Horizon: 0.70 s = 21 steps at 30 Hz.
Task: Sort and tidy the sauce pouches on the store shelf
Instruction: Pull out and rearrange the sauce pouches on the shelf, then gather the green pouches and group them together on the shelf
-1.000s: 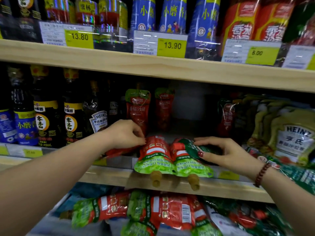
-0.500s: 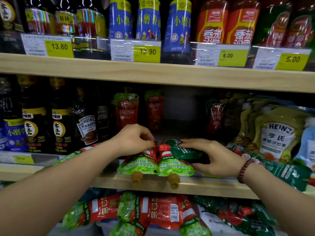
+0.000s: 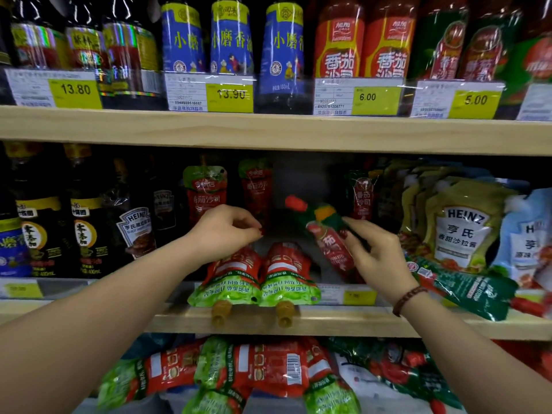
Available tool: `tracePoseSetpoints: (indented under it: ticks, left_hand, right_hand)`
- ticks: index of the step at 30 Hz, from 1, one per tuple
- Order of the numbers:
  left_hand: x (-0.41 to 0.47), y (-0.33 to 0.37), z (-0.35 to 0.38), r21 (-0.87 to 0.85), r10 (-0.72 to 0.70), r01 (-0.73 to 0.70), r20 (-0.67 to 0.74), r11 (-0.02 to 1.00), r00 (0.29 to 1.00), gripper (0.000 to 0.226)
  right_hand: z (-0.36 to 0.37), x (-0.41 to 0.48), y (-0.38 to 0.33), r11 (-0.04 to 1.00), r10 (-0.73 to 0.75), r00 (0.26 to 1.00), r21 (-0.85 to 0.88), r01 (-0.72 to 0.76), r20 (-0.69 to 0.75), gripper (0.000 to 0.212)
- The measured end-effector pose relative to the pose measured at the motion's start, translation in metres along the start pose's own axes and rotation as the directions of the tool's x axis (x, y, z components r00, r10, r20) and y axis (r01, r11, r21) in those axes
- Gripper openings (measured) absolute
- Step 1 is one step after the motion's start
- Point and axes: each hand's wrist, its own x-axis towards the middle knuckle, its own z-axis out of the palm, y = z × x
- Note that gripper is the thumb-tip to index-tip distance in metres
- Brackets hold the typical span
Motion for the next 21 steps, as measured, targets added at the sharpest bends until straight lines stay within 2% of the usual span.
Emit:
tracePoseSetpoints:
  ticks: [2,5,7,9,14,19,21]
  left_hand:
    - [-0.001,0.002,0.001,-0.059,-0.032,0.033,0.02,0.998,0.999,0.009]
    - [-0.002,0.009,0.002,-0.199,-0.073,0.102,0.149,0.975,0.986,0.026]
    - [0.0,0.015,0.006,-0.277,-0.075,0.145,0.248,0.95,0.966,0.037]
    - [0.004,0.02,0.014,-0.374,-0.089,0.199,0.29,0.906,0.953,0.042]
    - [0.011,0.03,0.039,-0.61,-0.1,0.291,0.328,0.737,0.939,0.032]
    - [0.016,0.035,0.053,-0.723,-0.085,0.314,0.335,0.616,0.938,0.031]
    - [0.02,0.038,0.054,-0.721,-0.086,0.315,0.336,0.617,0.938,0.03]
  right_hand:
    - [-0.001,0.007,-0.006,0.981,0.111,0.993,0.156,-0.116,0.04,0.024]
    - [-0.001,0.016,-0.018,0.941,0.121,0.978,0.292,-0.168,0.173,0.029]
    - [0.001,0.022,-0.025,0.929,0.121,0.973,0.321,-0.181,0.198,0.029]
    - [0.002,0.028,-0.028,0.911,0.152,0.969,0.353,-0.215,0.197,0.028]
    - [0.004,0.031,-0.026,0.845,0.236,0.941,0.426,-0.323,0.244,0.026]
    - [0.002,0.024,-0.021,0.845,0.258,0.938,0.417,-0.336,0.232,0.026]
    - [0.003,0.019,-0.02,0.85,0.28,0.931,0.391,-0.354,0.236,0.024]
